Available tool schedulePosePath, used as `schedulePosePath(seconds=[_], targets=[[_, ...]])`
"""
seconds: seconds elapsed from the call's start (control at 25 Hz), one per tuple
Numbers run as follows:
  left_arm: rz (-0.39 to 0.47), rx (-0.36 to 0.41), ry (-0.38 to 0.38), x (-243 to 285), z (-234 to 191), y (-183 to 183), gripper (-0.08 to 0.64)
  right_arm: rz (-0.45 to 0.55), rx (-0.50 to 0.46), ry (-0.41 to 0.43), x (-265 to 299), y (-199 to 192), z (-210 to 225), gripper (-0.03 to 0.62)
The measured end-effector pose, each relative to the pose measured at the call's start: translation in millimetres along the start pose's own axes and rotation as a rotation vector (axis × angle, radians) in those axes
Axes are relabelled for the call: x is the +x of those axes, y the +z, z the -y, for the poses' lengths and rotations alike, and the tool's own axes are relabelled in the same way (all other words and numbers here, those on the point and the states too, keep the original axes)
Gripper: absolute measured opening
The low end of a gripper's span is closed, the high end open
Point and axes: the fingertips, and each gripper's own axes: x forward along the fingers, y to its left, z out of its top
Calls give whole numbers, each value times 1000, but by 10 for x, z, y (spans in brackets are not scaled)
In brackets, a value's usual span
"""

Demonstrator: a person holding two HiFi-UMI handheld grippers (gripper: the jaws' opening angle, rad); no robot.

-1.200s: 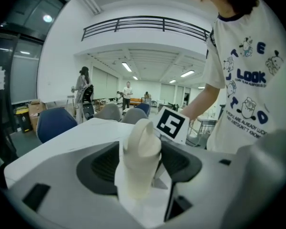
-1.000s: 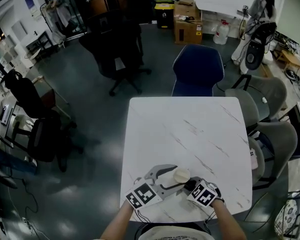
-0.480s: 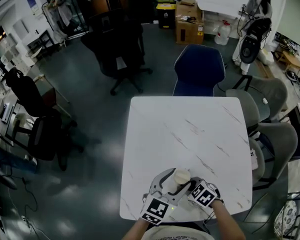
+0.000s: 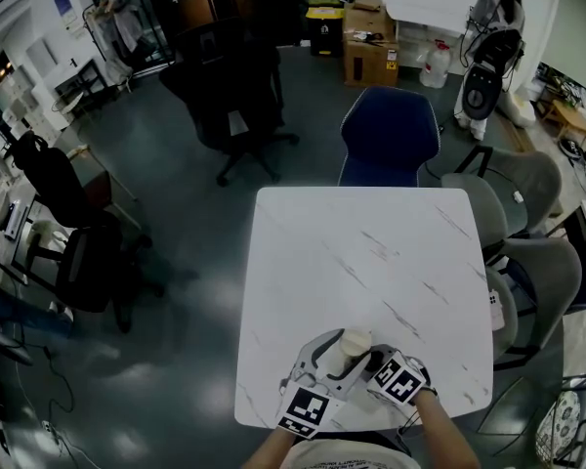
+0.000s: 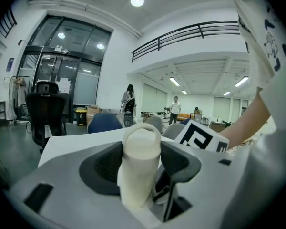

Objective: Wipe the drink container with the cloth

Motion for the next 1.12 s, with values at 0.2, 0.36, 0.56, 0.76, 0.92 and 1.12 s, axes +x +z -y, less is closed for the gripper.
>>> schedulePosePath(seconds=[0.2,0.36,0.56,0.76,0.92,1.12], targets=[[-3,18,-57,-19,-7,-13,256,9,-27,8,-75,69,-52,46],[-18,37,-107,-28,-5,-4,256,23,-54,9,-151,136,-74,47],[-39,70,-187,-32,28,-24,255,35,-84,4,-266,192,-93,46],[-70,101,-269,-41,38,-36,255,14,-142,22,-417,261,-139,46],[-89,122,-334,-59,45,-51,255,22,-188,21,-564,375,-157,46],[-113,148,-395,-79,44,-54,255,31,-223,14,-706,471,-159,46]])
